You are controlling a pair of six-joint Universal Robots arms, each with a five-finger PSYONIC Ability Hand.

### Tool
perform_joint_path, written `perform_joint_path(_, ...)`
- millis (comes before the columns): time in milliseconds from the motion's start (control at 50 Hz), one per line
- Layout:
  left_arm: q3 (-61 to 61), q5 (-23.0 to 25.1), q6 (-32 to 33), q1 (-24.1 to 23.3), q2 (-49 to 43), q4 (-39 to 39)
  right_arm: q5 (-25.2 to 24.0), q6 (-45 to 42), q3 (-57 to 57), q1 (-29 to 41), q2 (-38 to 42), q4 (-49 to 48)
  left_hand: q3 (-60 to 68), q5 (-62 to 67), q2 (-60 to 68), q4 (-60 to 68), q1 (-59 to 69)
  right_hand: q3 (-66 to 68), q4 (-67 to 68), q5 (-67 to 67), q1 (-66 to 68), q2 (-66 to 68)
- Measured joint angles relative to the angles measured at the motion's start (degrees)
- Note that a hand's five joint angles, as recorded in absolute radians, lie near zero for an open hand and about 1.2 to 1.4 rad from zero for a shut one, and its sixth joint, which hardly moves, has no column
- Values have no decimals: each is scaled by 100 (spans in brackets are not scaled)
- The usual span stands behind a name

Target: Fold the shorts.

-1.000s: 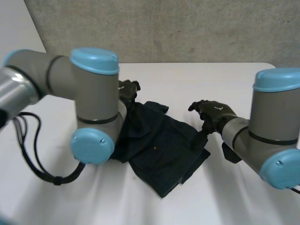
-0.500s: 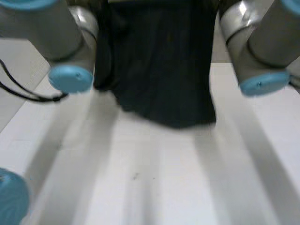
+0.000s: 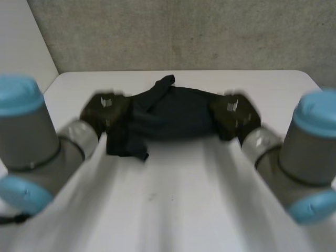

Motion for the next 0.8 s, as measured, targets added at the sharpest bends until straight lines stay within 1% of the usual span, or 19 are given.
perform_joint_path(20, -335, 2, 149, 4, 19, 95, -121, -11, 305, -8, 2, -74, -992, -941, -1093, -1025, -1113, 0, 0, 0, 0, 0)
perform_joint_path(40, -335, 2, 149, 4, 19, 95, -121, -11, 305, -8, 2, -74, -992, -941, -1093, -1025, -1113, 0, 0, 0, 0, 0)
perform_joint_path(60, -719, 0, 376, 0, 49, 213, -279, -22, 634, -18, 3, -191, -2326, -2331, -2372, -2393, -2630, 1, 1, 0, 0, 0)
perform_joint_path(80, -846, -5, 471, -4, 67, 250, -341, -25, 744, -23, 0, -244, -2578, -2541, -2630, -2596, -2833, 3, 1, 0, 0, 0)
perform_joint_path(100, -1046, -18, 647, -19, 117, 315, -418, -27, 868, -32, -8, -312, -3240, -3288, -3333, -3326, -3506, 21, 1, 0, 0, 0)
perform_joint_path(120, -1046, -18, 647, -19, 117, 315, -418, -27, 868, -32, -8, -312, -3240, -3288, -3333, -3326, -3506, 21, 1, 0, 0, 0)
perform_joint_path(140, -1261, -43, 879, -45, 204, 382, -501, -24, 982, -41, -24, -390, -3727, -3793, -3765, -3823, -3817, 61, 2, 0, 0, 0)
perform_joint_path(180, -1404, -89, 1056, -85, 344, 425, -566, -12, 1055, -50, -91, -460, -3878, -3947, -3928, -3988, -3853, 81, 2, 0, 0, 0)
perform_joint_path(220, -1467, -173, 1086, -133, 529, 441, -588, 11, 1082, -58, -223, -490, -3987, -4077, -4032, -4104, -3929, 81, 1, 0, 0, 0)
perform_joint_path(340, -1506, -632, 475, -276, 1096, 427, -559, 118, 1116, -65, -581, -500, -4220, -4297, -4251, -4311, -4128, 81, 2, 0, 0, 0)
perform_joint_path(420, -1572, -1158, -430, -379, 1340, 392, -378, 290, 1132, -75, -777, -490, -4231, -4347, -4312, -4342, -4128, 81, 1, 0, 0, 0)
perform_joint_path(440, -1572, -1158, -430, -379, 1340, 392, -378, 290, 1132, -75, -777, -490, -4231, -4347, -4312, -4342, -4128, 81, 1, 0, 0, 0)
perform_joint_path(460, -1619, -1364, -770, -404, 1345, 379, -257, 357, 1134, -78, -832, -487, -4231, -4347, -4312, -4342, -4128, 81, 2, 0, 0, 0)
perform_joint_path(520, -1697, -1669, -1230, -438, 1249, 355, -58, 433, 1136, -82, -900, -480, -4262, -4372, -4335, -4391, -4165, 81, 2, 46, 92, 0)
perform_joint_path(560, -1724, -1790, -1378, -466, 1150, 335, 7, 450, 1137, -83, -930, -478, -4362, -4436, -4424, -4462, -4285, 81, 2, 96, 163, 0)
perform_joint_path(640, -1736, -2189, -1725, -572, 719, 291, 158, 483, 1143, -84, -1034, -475, -4540, -4602, -4580, -4608, -4465, 81, 2, 114, 171, 0)
perform_joint_path(660, -1736, -2189, -1725, -572, 719, 291, 158, 483, 1143, -84, -1034, -475, -4540, -4602, -4580, -4608, -4465, 81, 2, 114, 171, 0)
perform_joint_path(720, -1653, -2436, -1811, -603, 349, 274, 190, 484, 1163, -85, -1087, -475, -4540, -4602, -4584, -4610, -4465, 81, 2, 114, 171, 0)
perform_joint_path(800, -1564, -2530, -1811, -584, 70, 261, 191, 477, 1188, -85, -1122, -480, -4527, -4573, -4558, -4592, -4458, 81, 2, 114, 171, 0)
